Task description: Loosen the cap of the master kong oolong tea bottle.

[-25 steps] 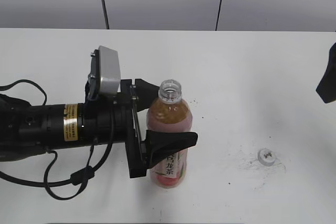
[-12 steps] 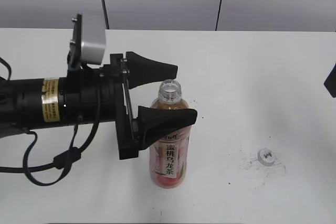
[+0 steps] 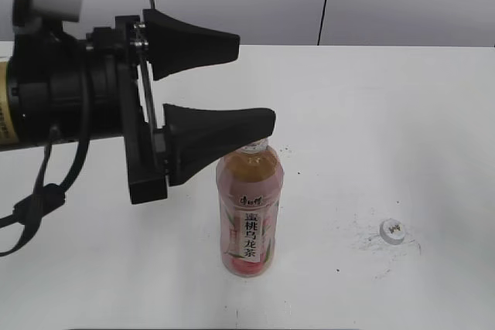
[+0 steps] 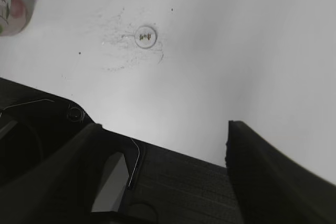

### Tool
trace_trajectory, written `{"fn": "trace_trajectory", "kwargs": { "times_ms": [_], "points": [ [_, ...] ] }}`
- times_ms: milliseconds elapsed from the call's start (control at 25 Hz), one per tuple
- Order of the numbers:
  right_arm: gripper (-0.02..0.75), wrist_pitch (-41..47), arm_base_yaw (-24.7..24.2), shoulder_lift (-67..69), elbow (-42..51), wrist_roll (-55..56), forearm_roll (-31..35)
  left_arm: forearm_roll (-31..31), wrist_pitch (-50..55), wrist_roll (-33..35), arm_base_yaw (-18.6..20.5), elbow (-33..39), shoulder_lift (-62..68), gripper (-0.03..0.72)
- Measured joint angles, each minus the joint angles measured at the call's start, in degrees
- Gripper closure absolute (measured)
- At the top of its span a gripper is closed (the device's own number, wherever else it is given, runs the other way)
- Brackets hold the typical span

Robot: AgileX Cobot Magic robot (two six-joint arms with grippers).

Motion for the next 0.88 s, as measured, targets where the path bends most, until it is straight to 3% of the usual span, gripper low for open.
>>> {"fn": "trace_trajectory", "kwargs": {
  "times_ms": [560,880],
  "points": [
    [0.194,-1.15,0.00,-27.45,21.35,0.87,-0.44,1.04,10.08,-11.20,0.00,0.00,-11.86,0.101],
    [0.194,-3.00,0.00,-42.30,24.99,0.90,-0.37,9.40,13.66,-18.65,0.00,0.00,-17.62,0.103]
  ]
}}
